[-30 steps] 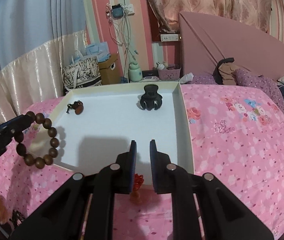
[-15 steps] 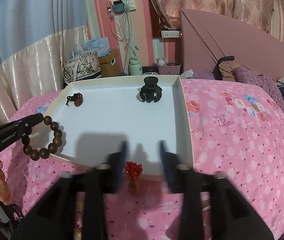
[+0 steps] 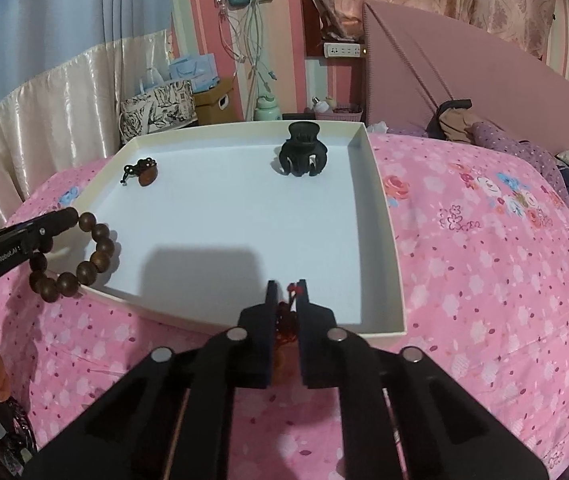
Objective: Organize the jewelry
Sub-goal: 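Lift and carry the bead bracelet and tassel pendant over the white tray with both grippers, then lower the bracelet and tassel pendant into the tray and open both grippers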
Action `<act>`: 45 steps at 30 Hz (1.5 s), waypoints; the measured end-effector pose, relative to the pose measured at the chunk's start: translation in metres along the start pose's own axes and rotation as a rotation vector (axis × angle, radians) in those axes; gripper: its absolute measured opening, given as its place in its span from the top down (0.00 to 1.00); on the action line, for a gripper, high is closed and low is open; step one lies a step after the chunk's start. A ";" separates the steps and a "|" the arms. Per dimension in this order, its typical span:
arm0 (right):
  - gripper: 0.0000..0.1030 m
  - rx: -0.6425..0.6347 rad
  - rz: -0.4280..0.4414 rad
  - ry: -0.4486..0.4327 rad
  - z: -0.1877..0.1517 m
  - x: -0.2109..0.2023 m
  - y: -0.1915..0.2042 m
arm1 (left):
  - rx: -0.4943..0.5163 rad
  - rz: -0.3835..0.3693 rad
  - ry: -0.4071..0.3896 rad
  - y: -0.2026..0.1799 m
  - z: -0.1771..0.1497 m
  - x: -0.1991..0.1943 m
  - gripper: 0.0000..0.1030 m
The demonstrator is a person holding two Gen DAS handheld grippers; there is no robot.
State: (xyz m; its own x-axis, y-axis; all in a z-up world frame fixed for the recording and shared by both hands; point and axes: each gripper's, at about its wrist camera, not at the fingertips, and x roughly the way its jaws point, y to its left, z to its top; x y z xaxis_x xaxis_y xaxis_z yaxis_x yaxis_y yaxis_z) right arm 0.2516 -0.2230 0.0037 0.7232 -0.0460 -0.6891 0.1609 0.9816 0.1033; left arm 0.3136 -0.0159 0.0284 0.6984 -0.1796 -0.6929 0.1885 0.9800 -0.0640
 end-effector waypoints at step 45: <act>0.95 0.011 0.001 0.015 0.022 0.046 -0.015 | -0.007 0.116 0.029 0.018 0.003 0.033 0.83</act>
State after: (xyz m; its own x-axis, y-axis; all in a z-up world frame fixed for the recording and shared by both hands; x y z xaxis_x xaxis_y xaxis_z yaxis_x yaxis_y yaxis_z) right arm 0.2973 -0.2442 -0.0142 0.7131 -0.0419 -0.6998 0.1675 0.9795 0.1121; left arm 0.3419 -0.0045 0.0066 0.6946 -0.0621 -0.7167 0.1027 0.9946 0.0134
